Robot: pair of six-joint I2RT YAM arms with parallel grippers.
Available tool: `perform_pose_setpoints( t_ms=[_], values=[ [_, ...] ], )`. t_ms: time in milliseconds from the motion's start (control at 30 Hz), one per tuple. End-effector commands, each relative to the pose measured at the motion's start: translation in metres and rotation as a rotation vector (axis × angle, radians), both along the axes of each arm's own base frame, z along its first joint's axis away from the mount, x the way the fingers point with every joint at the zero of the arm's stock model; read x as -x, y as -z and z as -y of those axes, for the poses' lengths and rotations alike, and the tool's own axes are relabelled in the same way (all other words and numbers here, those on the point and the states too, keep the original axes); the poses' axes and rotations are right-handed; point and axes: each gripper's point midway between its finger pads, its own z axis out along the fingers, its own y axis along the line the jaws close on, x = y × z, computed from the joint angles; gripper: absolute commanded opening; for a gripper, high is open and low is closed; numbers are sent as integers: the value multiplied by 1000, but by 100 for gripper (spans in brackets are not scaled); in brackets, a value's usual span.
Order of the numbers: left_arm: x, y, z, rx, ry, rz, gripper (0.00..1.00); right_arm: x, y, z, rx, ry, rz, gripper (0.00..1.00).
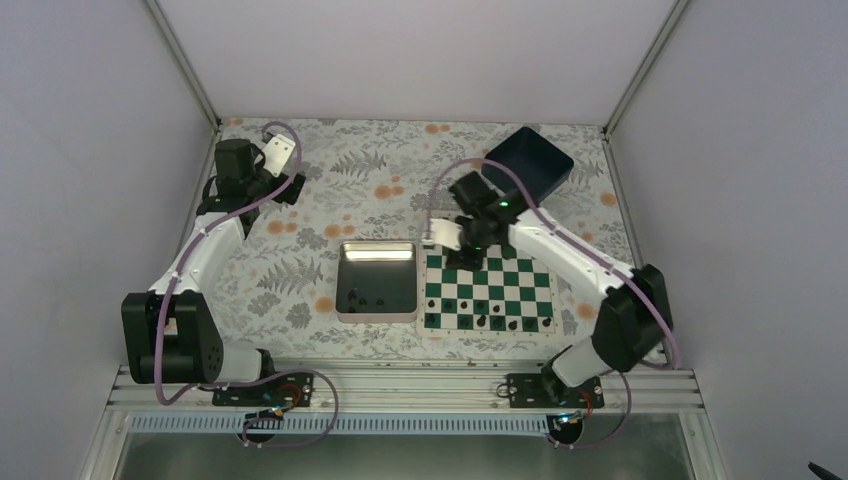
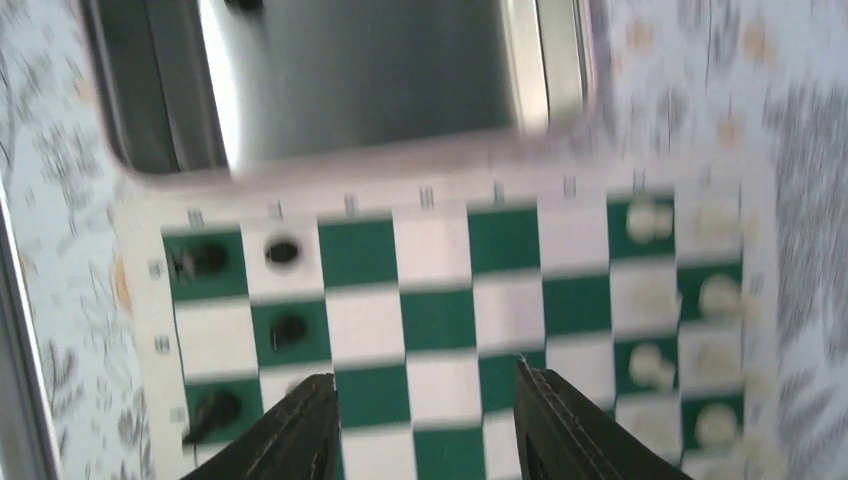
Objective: Set up the chess pieces on the board
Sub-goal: Pick up the chess piece from the storage box.
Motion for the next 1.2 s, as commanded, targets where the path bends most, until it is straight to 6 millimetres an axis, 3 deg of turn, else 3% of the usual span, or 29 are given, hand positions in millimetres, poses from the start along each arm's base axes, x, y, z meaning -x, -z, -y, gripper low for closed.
perform_pose_setpoints(
  t_ms=[0, 200, 367, 500, 800, 1167],
  values=[
    [-2, -21, 2, 11, 7, 53, 100, 4, -5, -65, 10, -116, 19, 47],
    [-1, -22, 2, 11, 9, 58, 100, 6, 1, -156, -21, -279, 103, 48],
    [0, -21, 3, 12, 11, 62, 100, 19, 25, -196, -27, -362, 72, 48],
    [0, -22, 5, 20, 21, 63, 100, 30, 40, -214, -51, -409, 55, 48],
    [0, -21, 6, 23, 27, 62, 100, 45, 52, -243, -86, -468, 30, 46],
    [2, -23, 6, 21, 26, 74, 100, 50, 70, -248, -66, -478, 16, 44]
  ],
)
